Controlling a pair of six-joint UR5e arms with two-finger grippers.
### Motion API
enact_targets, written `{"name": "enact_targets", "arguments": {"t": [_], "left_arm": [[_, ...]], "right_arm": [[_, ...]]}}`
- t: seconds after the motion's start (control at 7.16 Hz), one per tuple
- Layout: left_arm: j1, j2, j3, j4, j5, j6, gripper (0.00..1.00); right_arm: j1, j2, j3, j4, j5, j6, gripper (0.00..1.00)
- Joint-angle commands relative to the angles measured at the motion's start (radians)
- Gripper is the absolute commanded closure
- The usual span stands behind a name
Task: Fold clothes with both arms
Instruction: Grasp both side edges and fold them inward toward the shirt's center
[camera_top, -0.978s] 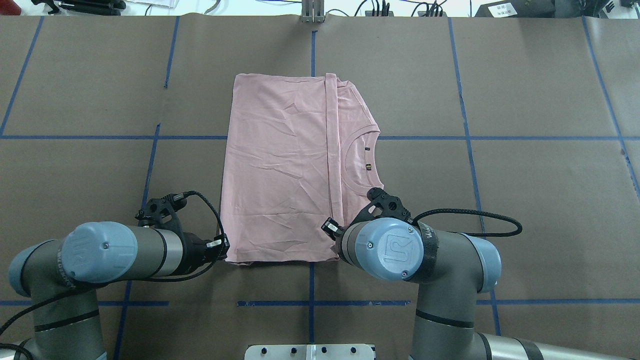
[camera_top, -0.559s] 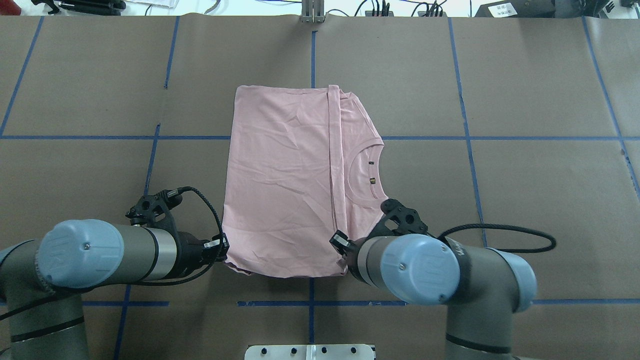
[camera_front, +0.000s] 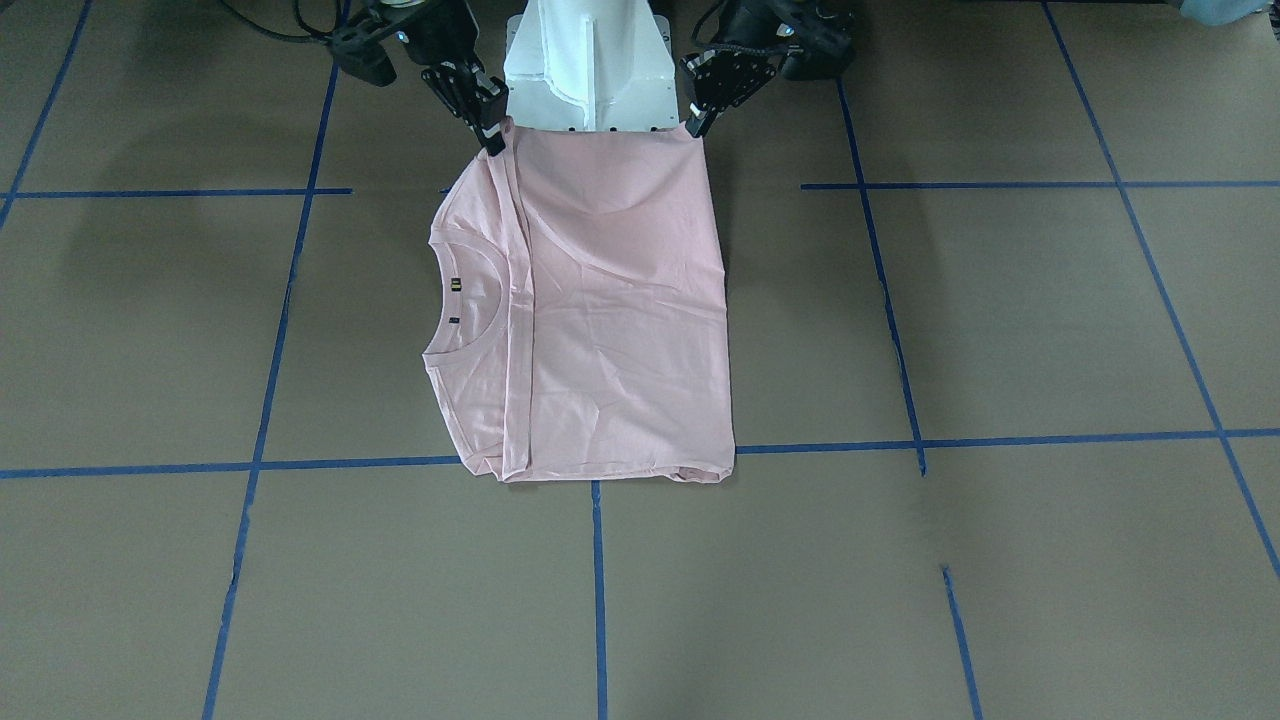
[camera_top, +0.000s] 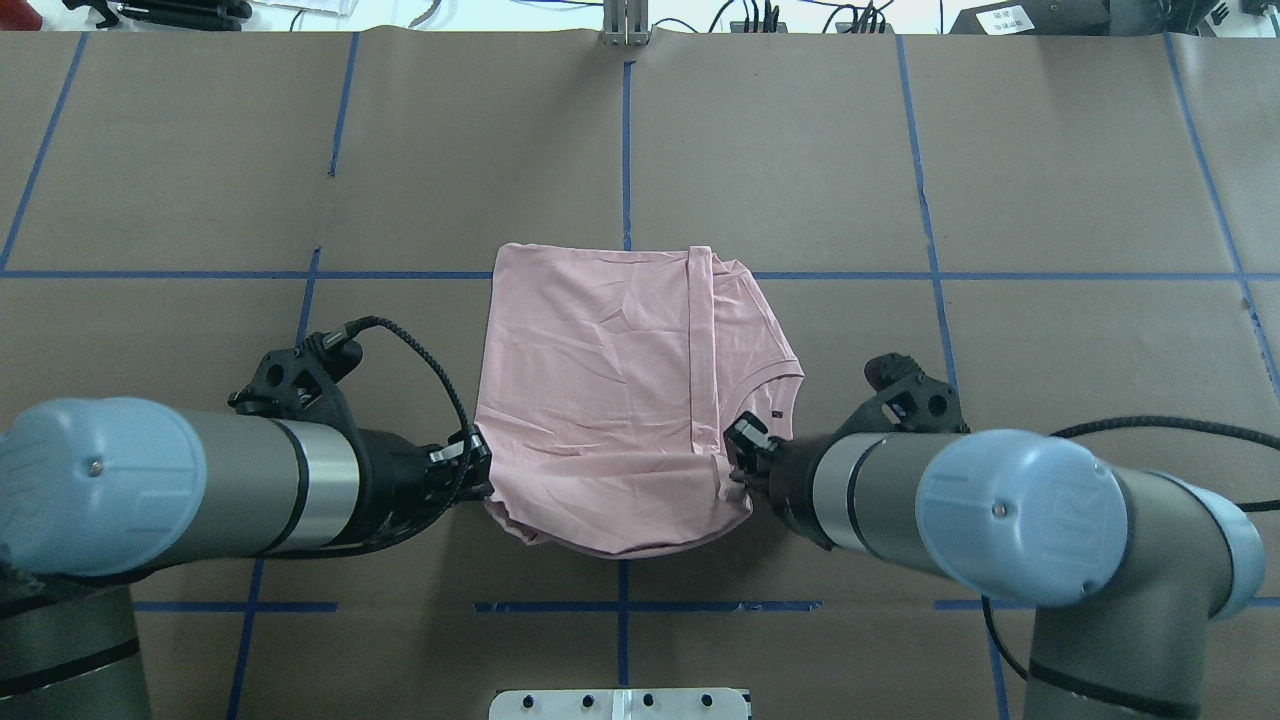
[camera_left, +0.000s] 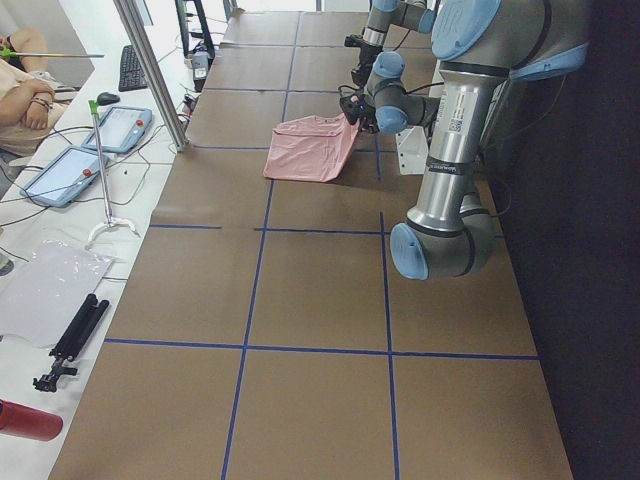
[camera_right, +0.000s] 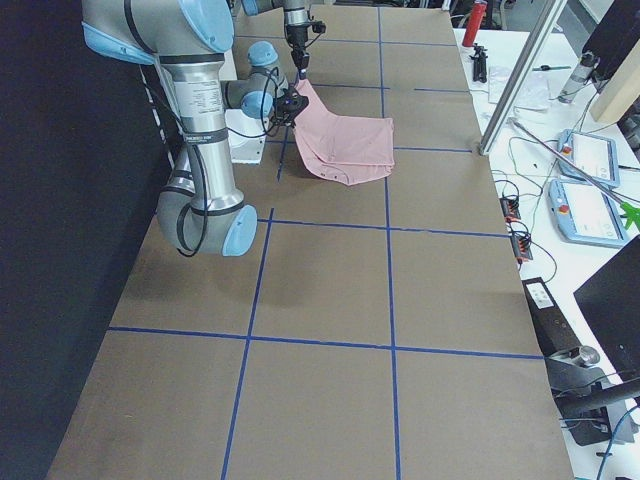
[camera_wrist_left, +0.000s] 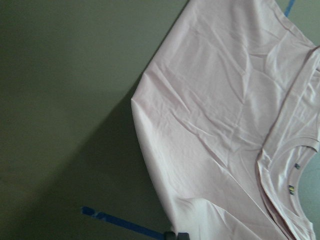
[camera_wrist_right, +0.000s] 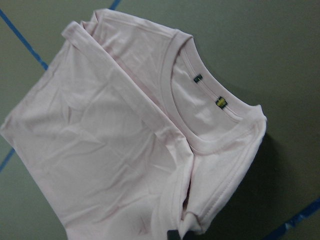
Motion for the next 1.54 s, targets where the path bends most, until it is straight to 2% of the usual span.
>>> {"name": "enact_targets", "arguments": {"t": [0.0,0.14,0.42,0.56,0.84,0.98,1.12,1.26,1.4], "left_arm": [[-0.069,-0.107,0.161,-0.007,0.065,0.028,1.00],[-0.088,-0.128,0.229,-0.014,0.116,0.089,1.00],[-0.141,-0.142,0.358,-0.107,0.144,0.147,1.00],[-0.177,-0.185,0.433,-0.141,0.159,0.211,1.00],[-0.186,-0.201,0.484,-0.146,0.162,0.238,1.00],[-0.189,-0.202,0.516,-0.166,0.209,0.238,1.00],[-0.191,-0.214,0.647,-0.320,0.225,0.265,1.00],[-0.238,-0.258,0.885,-0.557,0.245,0.319,0.99],[-0.282,-0.277,1.052,-0.765,0.263,0.430,0.61]], "right_arm": [[0.151,0.133,-0.170,0.004,0.024,-0.020,1.00],[0.178,0.161,-0.253,0.012,0.026,-0.033,1.00],[0.209,0.175,-0.410,0.166,0.026,-0.038,1.00],[0.213,0.198,-0.482,0.208,0.028,-0.040,1.00],[0.219,0.219,-0.559,0.250,0.028,-0.038,1.00],[0.227,0.227,-0.580,0.250,0.032,-0.040,1.00],[0.248,0.242,-0.628,0.262,0.034,-0.043,1.00],[0.299,0.291,-0.815,0.420,0.070,-0.053,0.91],[0.349,0.383,-1.045,0.604,0.090,-0.135,0.01]]}}
